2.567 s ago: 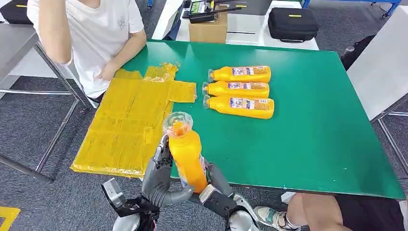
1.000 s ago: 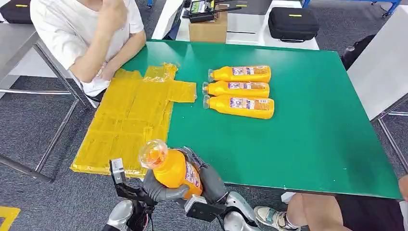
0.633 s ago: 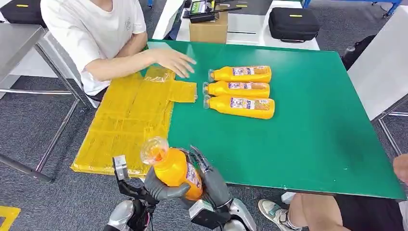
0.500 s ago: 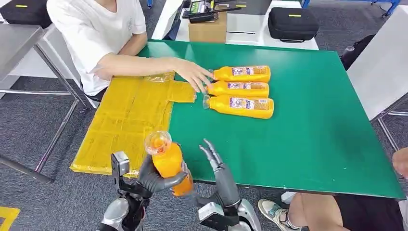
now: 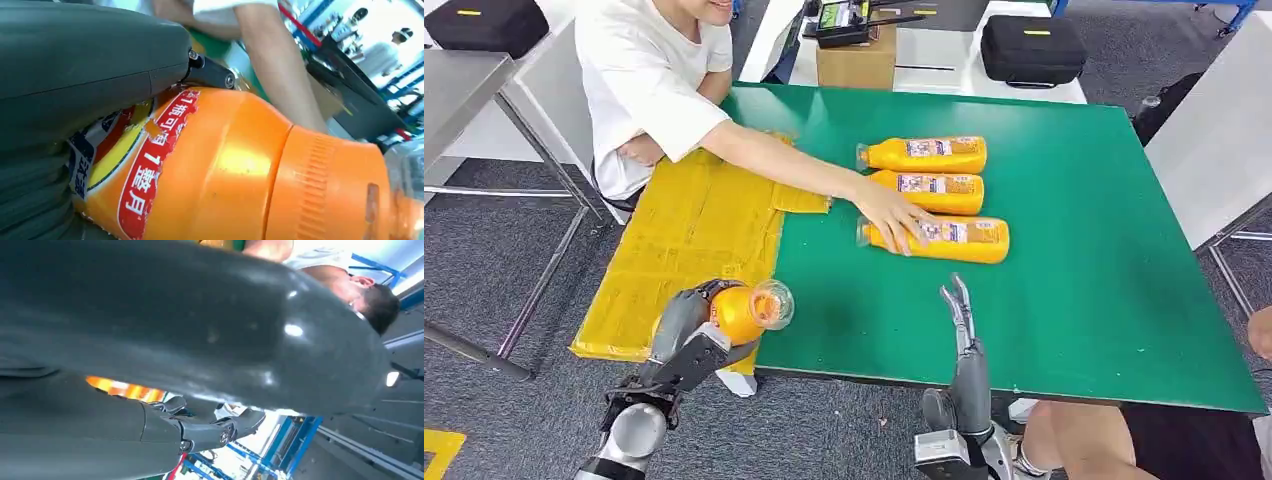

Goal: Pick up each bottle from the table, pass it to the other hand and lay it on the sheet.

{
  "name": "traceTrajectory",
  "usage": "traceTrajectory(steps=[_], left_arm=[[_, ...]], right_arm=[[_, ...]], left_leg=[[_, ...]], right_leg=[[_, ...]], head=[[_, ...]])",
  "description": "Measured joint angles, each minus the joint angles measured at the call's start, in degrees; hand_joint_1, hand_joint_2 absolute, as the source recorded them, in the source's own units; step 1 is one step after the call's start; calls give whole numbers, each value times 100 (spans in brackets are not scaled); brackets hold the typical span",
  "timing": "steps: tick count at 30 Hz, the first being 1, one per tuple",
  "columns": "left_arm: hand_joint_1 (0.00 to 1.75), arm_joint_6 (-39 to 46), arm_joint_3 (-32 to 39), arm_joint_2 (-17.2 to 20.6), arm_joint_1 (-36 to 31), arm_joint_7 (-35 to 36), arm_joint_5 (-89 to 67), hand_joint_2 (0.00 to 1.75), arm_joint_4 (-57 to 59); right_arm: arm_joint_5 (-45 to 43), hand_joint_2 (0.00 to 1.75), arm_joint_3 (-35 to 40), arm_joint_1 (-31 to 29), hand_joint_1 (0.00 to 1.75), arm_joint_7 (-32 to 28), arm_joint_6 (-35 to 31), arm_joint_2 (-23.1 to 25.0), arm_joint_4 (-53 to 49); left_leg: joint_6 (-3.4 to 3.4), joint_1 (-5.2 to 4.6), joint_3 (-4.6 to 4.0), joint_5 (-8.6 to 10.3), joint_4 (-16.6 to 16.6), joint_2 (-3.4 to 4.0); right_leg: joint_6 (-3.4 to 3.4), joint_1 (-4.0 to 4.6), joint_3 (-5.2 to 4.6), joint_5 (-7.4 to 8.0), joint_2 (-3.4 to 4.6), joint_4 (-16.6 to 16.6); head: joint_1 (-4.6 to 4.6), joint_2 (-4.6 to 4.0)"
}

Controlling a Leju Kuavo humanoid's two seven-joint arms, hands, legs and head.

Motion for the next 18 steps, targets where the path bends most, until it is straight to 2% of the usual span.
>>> traceTrajectory(steps=[5, 9, 13, 18], left_arm=[[175, 135, 55, 64, -23, 80, -337, 175, -28], [175, 469, -39, 153, -246, 434, -1812, 175, 130], [175, 398, -243, 171, -718, 560, -2352, 175, 755], [175, 347, -400, 125, -1602, 579, -2380, 175, 2077]], right_arm=[[-6, 0, -33, 57, 0, 0, 2, -9, -118], [-74, 0, -26, 53, 0, -7, 146, -7, -162], [-203, 0, -2, 11, 0, -11, 324, 15, -166], [-481, 0, 74, -183, 0, -11, 529, 24, -107]], left_leg=[[0, 1, 0, 0, 0, 3], [0, 0, 0, 1, 0, -3], [-1, 0, 0, 4, 0, -3], [-4, 0, 1, 10, 0, 0]], right_leg=[[0, 0, 0, 0, 1, 1], [0, 0, 2, 0, -2, 0], [1, -1, 2, 2, -2, 1], [2, 0, 5, 7, -2, 3]], head=[[2, 0], [2, 0], [2, 0], [2, 0]])
